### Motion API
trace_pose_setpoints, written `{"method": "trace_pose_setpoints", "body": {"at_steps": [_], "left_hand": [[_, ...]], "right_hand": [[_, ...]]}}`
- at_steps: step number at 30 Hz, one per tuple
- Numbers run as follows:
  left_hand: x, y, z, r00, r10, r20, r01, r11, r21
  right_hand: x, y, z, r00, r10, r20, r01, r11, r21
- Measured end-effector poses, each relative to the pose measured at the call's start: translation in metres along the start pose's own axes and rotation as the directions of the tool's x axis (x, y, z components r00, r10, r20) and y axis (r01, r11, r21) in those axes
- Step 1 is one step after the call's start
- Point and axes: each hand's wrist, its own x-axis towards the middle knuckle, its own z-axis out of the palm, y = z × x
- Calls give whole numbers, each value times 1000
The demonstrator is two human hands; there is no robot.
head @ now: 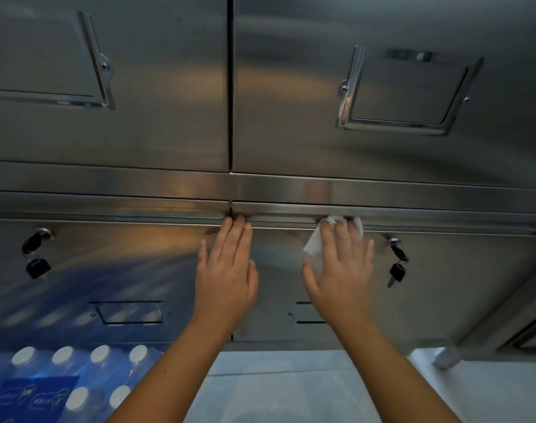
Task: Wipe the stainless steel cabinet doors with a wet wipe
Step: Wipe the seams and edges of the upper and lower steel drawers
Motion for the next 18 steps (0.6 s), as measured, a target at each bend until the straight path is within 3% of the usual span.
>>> {"method": "trace_pose_setpoints", "body": {"at_steps": [7,14,18], "left_hand": [[0,3,1,1000,-21,10,21,1000,-19],[0,-1,-2,999,-10,44,10,1000,-8],[-1,-1,-3,997,-13,76,14,1000,-8]], "right_hand": [[-7,-6,3,986,-163,29,164,986,-36],[-11,7,0,998,-50,-25,48,998,-47],[-11,6,3,995,-96,-27,94,994,-47]]}}
